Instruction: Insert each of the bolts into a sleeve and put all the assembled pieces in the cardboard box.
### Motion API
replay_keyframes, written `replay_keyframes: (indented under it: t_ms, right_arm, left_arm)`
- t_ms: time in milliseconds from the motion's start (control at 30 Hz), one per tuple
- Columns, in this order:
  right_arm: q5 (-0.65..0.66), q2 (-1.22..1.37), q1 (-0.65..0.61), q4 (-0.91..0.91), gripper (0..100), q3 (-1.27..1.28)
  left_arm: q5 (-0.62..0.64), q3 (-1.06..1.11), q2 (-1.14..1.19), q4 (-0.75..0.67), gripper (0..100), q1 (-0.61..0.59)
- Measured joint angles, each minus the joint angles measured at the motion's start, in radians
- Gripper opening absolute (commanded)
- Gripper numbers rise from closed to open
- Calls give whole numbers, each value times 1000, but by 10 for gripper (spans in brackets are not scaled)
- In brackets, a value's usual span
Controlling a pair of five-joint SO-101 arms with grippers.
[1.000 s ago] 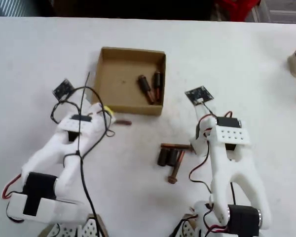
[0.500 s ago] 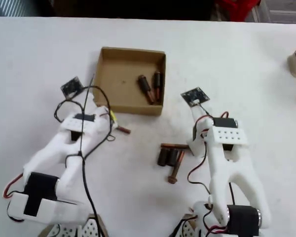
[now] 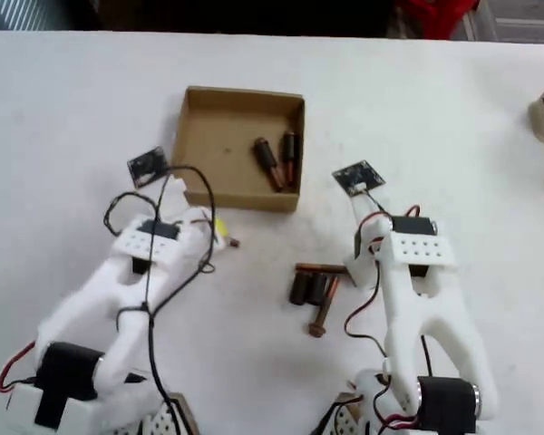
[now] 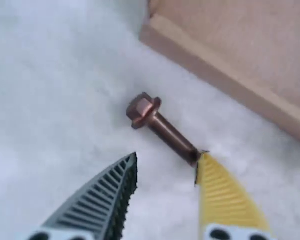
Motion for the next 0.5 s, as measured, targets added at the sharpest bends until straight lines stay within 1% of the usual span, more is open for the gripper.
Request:
replay_keyframes:
  t_ms: [267, 367, 500]
  right_arm:
    - [14, 0, 0, 0, 18, 0]
    - [40, 0, 0, 0, 18, 0]
    - [46, 0, 0, 0, 18, 0]
  left_arm:
    - [2, -155, 204, -14, 114, -6]
    - [2, -172, 213, -3, 114, -6]
    - [2, -170, 204, -2, 125, -37]
